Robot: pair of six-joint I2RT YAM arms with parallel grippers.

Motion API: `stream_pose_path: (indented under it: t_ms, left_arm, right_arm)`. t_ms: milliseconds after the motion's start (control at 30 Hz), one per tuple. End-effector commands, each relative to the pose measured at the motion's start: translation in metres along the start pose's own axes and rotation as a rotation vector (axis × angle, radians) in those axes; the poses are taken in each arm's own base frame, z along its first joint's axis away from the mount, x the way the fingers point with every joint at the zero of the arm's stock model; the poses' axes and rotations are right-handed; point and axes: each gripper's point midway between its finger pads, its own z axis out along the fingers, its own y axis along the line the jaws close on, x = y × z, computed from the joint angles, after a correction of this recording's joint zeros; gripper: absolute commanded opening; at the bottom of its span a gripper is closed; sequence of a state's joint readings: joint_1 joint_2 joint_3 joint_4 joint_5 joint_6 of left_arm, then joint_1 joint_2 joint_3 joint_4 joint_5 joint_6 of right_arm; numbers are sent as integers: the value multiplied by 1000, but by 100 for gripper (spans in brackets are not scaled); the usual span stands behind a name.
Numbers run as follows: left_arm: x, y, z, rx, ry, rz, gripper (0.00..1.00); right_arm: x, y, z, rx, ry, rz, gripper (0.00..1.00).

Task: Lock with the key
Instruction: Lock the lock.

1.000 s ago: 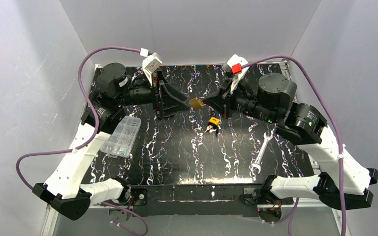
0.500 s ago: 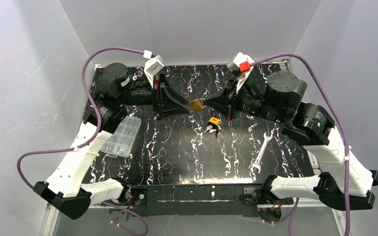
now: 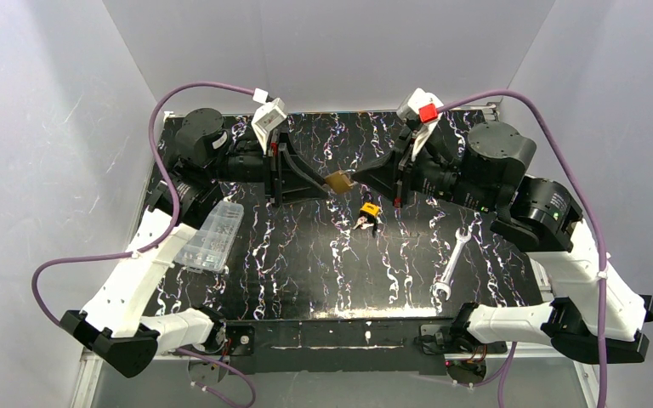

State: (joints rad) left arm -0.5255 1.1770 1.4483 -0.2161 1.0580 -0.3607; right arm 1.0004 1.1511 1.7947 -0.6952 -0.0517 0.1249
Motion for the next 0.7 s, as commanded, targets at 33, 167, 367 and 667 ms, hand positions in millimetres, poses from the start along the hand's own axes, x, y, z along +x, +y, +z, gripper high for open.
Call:
stream_pose_path:
  t_ms: [33,167,367,667]
  left_arm:
    - [1,-9,-1,60,11,7,33]
    - [-1,-10,-1,60,1,8,33]
    - [-4,-7,0,53,-11,5,29]
    - [-1,-4,2,51,-7,-14,6]
  right_arm:
    - [-41,4,-13,-7,-133,-15,1]
    - [-41,5,-11,-11,-129,-14,1]
    - [-41,5,-9,-14,-126,-12,1]
    - [-42,2,-9,1,-131,-12,1]
